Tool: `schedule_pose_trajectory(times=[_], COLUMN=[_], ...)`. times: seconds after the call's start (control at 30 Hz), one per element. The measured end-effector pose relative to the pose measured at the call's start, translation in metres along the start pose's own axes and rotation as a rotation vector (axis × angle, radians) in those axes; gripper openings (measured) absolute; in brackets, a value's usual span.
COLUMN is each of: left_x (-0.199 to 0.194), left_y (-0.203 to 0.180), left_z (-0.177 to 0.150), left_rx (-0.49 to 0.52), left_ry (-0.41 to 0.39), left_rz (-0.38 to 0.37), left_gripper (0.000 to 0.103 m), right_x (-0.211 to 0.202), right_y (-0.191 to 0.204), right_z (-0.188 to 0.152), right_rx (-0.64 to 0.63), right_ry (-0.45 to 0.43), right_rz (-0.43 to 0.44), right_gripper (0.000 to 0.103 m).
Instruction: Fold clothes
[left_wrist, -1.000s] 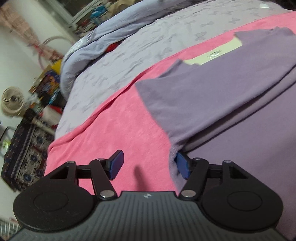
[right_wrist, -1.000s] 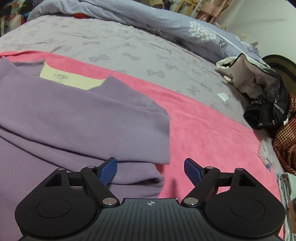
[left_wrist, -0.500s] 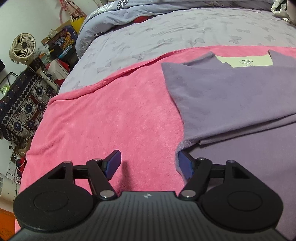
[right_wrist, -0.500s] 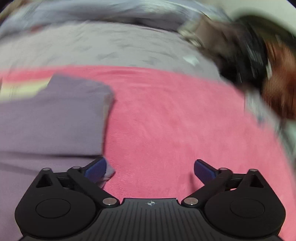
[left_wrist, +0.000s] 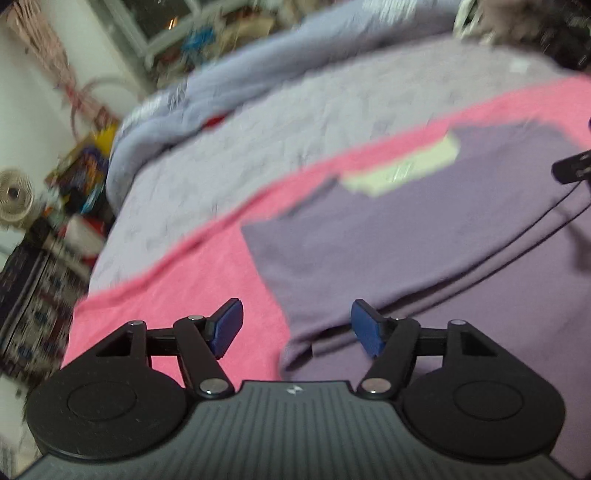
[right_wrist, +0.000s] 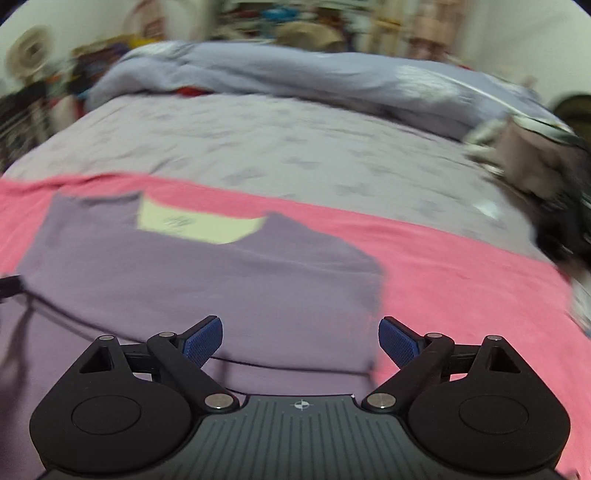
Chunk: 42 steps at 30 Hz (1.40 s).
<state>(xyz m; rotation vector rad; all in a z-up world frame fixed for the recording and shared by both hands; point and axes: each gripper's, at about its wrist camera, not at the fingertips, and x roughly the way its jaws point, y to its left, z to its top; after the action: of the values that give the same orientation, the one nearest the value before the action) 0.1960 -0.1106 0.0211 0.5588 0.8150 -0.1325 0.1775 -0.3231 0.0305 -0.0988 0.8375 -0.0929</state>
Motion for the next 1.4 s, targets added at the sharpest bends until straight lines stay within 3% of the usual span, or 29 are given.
schedule_pose_trajectory(times=[0.1, 0.13, 0.3, 0.43, 0.53, 0.63, 0.77, 0.83, 0.93, 0.97, 1.0, 1.1, 1.4], left_x=[0.006, 0.003, -0.008, -0.016, -0.032, -0.048, -0.063, -0.062, -0.05, -0.047, -0.05, -0.058, -0.064], left_y=[0.013, 0.017, 0.028, 0.047, 0.049, 0.047, 0.015, -0.003, -0.028, -0.035, -0.038, -0.035, -0.028], left_z=[-0.021, -0.027, -0.055, -0.058, -0.043, -0.027, -0.007, -0.009, -0.029, -0.039, -0.05, -0.066, -0.079], left_rx=[-0.056, -0.037, 0.072, -0.003, -0.035, -0.06, -0.043, -0.033, -0.007, 0.006, 0.0, -0.003, -0.002], left_ry=[0.041, 0.05, 0.097, 0.129, 0.048, -0.038, -0.121, -0.098, 0.005, 0.036, 0.017, 0.0, 0.015], left_rz=[0.025, 0.047, 0.132, 0.145, 0.126, 0.082, -0.099, -0.172, -0.236, -0.235, -0.228, -0.227, -0.222], left_gripper=[0.072, 0.072, 0.072, 0.071, 0.07, 0.07, 0.07, 0.071, 0.071, 0.071, 0.071, 0.072, 0.076], right_x=[0.025, 0.023, 0.006, -0.018, -0.036, -0.042, -0.038, -0.032, -0.018, -0.026, -0.033, -0.044, -0.061], right_y=[0.01, 0.0, -0.058, -0.083, -0.072, -0.058, -0.024, -0.005, 0.015, 0.021, 0.025, 0.014, 0.011], right_z=[-0.011, -0.017, -0.049, -0.064, -0.058, -0.041, -0.023, -0.03, -0.059, -0.069, -0.078, -0.09, -0.103], right_rx=[-0.097, -0.049, 0.115, 0.186, 0.123, 0.134, 0.105, 0.079, 0.061, 0.024, -0.011, 0.076, 0.008], right_ry=[0.092, 0.066, 0.151, 0.182, 0.135, 0.071, 0.044, 0.083, 0.202, 0.166, 0.131, 0.153, 0.16], right_rz=[-0.019, 0.001, -0.082, -0.101, -0.145, -0.053, 0.098, 0.145, 0.184, 0.165, 0.146, 0.172, 0.184], right_gripper=[0.096, 0.099, 0.102, 0.1, 0.098, 0.095, 0.09, 0.09, 0.093, 0.094, 0.095, 0.096, 0.099])
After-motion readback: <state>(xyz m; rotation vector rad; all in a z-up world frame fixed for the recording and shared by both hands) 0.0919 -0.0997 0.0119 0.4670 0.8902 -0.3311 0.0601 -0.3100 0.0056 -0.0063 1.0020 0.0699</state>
